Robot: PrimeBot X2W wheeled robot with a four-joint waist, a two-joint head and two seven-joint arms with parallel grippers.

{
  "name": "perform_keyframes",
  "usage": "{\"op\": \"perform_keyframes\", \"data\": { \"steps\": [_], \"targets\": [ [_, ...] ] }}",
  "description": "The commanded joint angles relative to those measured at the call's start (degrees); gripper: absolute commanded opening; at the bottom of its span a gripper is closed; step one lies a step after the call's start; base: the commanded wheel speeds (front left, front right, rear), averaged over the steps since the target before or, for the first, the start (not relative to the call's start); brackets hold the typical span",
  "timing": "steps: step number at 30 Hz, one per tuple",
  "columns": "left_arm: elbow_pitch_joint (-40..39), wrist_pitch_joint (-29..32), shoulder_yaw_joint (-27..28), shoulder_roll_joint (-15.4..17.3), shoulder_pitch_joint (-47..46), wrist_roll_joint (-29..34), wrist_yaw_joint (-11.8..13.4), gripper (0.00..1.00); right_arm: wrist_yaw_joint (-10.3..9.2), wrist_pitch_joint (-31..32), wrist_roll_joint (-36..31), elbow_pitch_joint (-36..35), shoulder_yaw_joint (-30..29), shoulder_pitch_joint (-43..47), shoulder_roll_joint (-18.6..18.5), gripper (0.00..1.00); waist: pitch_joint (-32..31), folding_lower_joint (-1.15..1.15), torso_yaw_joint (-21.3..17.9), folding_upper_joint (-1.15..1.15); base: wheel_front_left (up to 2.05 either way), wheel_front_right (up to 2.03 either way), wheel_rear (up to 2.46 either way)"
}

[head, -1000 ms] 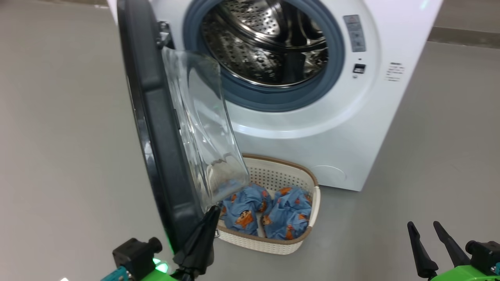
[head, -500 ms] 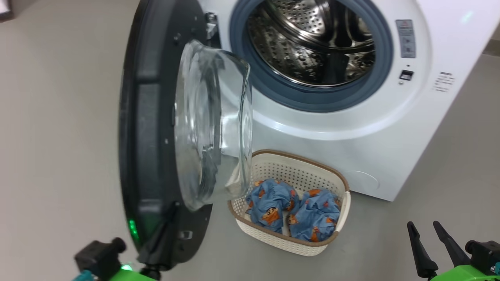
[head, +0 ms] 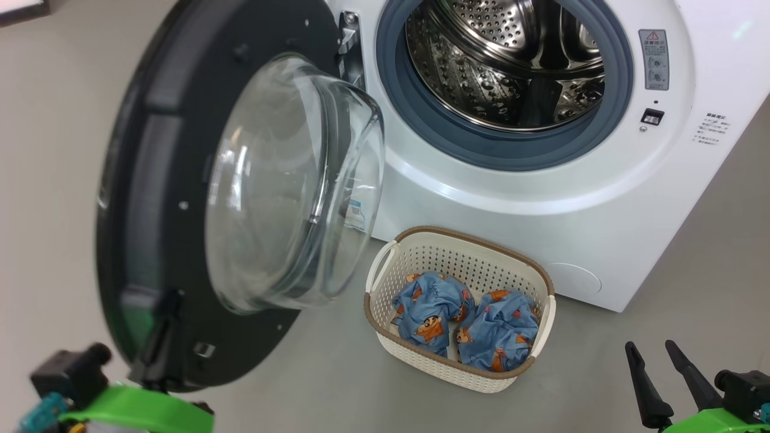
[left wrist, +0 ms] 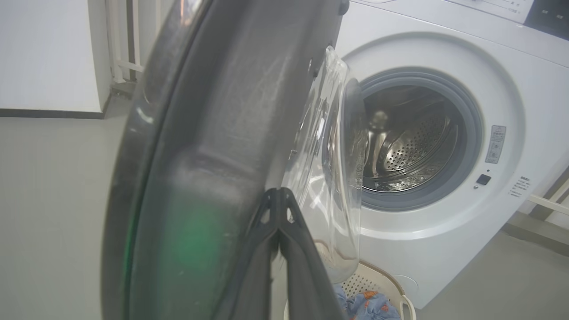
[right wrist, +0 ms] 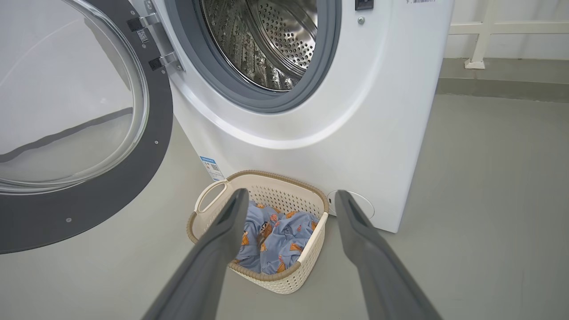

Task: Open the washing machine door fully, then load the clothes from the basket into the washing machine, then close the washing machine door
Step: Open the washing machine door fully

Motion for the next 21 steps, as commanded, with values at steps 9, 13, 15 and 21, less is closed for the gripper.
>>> {"op": "perform_keyframes", "data": {
  "steps": [9, 13, 15, 21],
  "targets": [
    [11.41, -3.25, 6.48, 4.77, -11.66, -0.02, -0.27, 0.00, 0.09, -0.70, -0.46, -1.48, 1.92, -1.30, -1.75, 1.00, 1.23, 0.00, -0.52, 0.00, 0.00, 0.00, 0.00],
    [17.26, -4.25, 7.53, 5.62, -15.70, -0.28, -1.13, 0.00, 0.09, -0.70, -0.76, -1.46, 2.58, -1.92, -1.96, 1.00, 2.41, 0.00, -0.95, 0.00, 0.00, 0.00, 0.00],
    [20.69, -4.72, 7.89, 6.32, -17.74, -0.09, -1.67, 0.00, 0.09, -0.70, -0.88, -1.43, 3.03, -2.34, -1.99, 1.00, 3.05, 0.00, -1.31, 0.00, 0.00, 0.00, 0.00],
    [30.65, -6.19, 9.50, 8.17, -24.09, 1.37, -2.07, 0.00, 0.09, -0.70, -1.02, -1.24, 4.17, -3.58, -2.38, 1.00, 4.93, 0.00, -2.49, 0.00, 0.00, 0.00, 0.00]
  ]
}}
